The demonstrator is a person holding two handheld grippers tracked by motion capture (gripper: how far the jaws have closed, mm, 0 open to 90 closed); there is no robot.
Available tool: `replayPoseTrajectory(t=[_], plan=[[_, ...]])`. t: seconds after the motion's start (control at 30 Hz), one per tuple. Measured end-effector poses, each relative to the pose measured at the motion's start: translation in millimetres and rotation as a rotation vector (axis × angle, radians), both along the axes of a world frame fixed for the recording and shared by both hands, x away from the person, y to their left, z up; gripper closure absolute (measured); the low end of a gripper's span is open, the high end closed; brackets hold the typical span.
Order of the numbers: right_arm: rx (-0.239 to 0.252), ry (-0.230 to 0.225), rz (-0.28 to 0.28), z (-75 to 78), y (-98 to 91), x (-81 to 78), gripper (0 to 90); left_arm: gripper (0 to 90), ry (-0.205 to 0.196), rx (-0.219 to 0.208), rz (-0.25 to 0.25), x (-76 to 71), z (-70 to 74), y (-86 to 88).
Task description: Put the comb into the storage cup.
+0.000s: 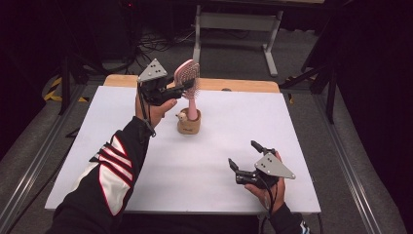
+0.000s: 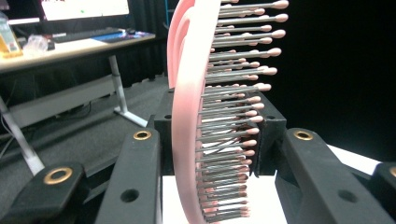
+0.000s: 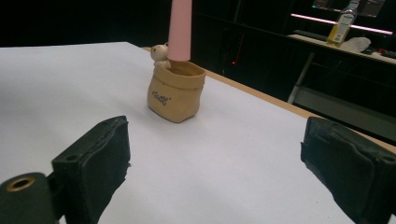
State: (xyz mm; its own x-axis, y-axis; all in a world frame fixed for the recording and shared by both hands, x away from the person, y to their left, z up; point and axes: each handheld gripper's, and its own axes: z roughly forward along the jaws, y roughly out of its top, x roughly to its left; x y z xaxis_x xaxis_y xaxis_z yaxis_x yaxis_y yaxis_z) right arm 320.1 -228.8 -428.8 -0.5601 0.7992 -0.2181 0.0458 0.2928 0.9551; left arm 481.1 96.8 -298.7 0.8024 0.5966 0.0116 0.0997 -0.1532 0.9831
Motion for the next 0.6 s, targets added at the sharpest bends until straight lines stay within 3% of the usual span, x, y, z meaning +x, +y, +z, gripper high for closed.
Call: replayPoseTrajectory(t=[0.33,0.6], plan=[[-0.002,0.002,0.006,-0.8,0.8,0.5,8.9,63.8,0.018,0.018,0.021,7.2,-12.2,-6.5],[-0.01,0.005,0.009,-2.5,2.1,1.1,8.9,63.8,0.067,0.012,0.033,17.5,-25.9,-6.2]])
